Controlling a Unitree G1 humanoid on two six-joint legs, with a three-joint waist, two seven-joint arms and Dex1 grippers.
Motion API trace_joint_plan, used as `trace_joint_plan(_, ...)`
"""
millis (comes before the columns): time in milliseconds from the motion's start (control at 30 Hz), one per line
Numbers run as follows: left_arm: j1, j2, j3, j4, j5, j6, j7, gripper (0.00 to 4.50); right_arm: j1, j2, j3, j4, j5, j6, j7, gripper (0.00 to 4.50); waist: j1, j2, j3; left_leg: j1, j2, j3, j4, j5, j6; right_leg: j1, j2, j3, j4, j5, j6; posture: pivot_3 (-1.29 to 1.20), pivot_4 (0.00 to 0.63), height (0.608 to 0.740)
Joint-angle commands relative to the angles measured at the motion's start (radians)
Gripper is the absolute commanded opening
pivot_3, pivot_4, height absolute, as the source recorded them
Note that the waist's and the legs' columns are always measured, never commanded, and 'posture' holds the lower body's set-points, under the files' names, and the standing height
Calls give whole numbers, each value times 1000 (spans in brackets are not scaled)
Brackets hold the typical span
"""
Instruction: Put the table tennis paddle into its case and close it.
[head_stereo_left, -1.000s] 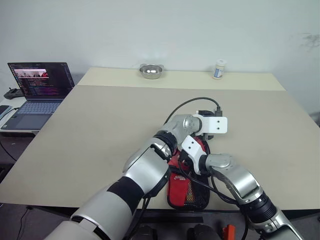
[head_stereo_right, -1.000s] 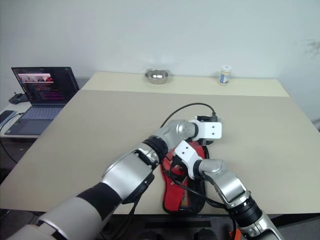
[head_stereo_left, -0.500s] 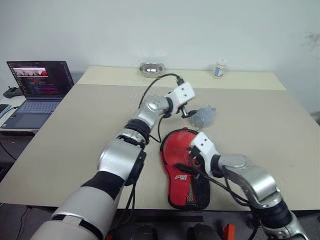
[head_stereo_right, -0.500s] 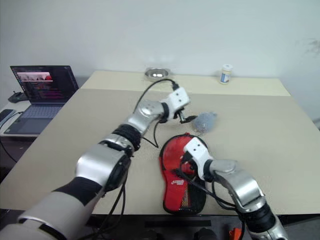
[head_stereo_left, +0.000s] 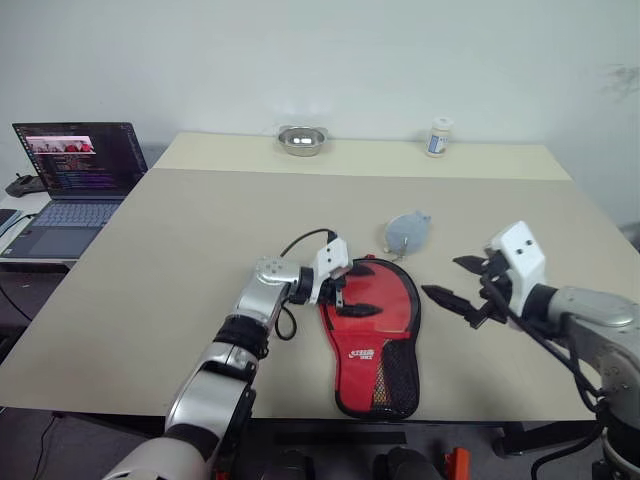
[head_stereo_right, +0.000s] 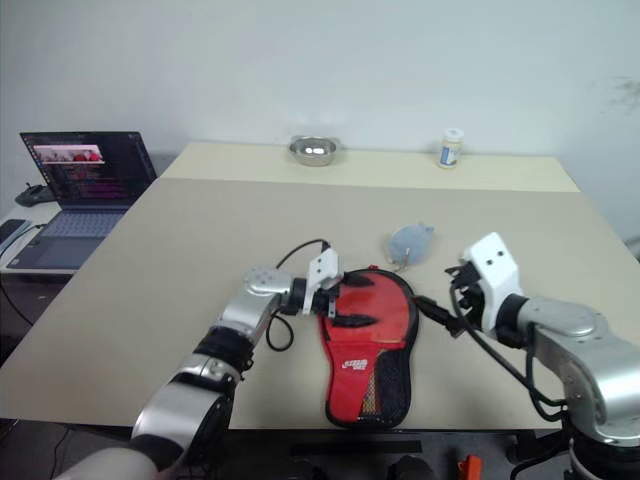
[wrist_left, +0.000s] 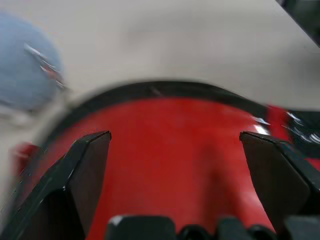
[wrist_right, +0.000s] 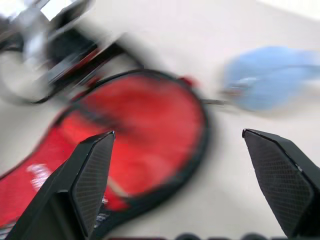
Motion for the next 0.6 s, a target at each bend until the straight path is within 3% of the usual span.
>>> trace_joint_plan(33,27,13,-53,-102,-4,9,-15,4479,-30,-20,-27,45,12,-52,-16,4500,0,0,0,0,0,0,0,0,0,1,0,0,0,0,0,0,150,740)
trace_joint_plan(233,25,9,-90,-35,16,-21,48,4479,-163,43,30,269,-39,-161,-115,4500,-1,0,0,1,0,0,1,0,0,2,0,0,0,0,0,0,150,740)
trace_joint_plan(400,47,3,-112,-59,9,-11,55,4479,-371,147,131,669,-140,-364,-184,4500,-6,1,-1,2,-1,1,1,0,0,2,1,1,0,0,0,0,150,740)
trace_joint_plan(600,80,14,-129,-110,2,13,66,4479,-568,236,111,1154,-192,-610,-229,4500,-3,2,-1,1,-1,1,0,0,0,1,0,0,-1,0,0,0,150,740)
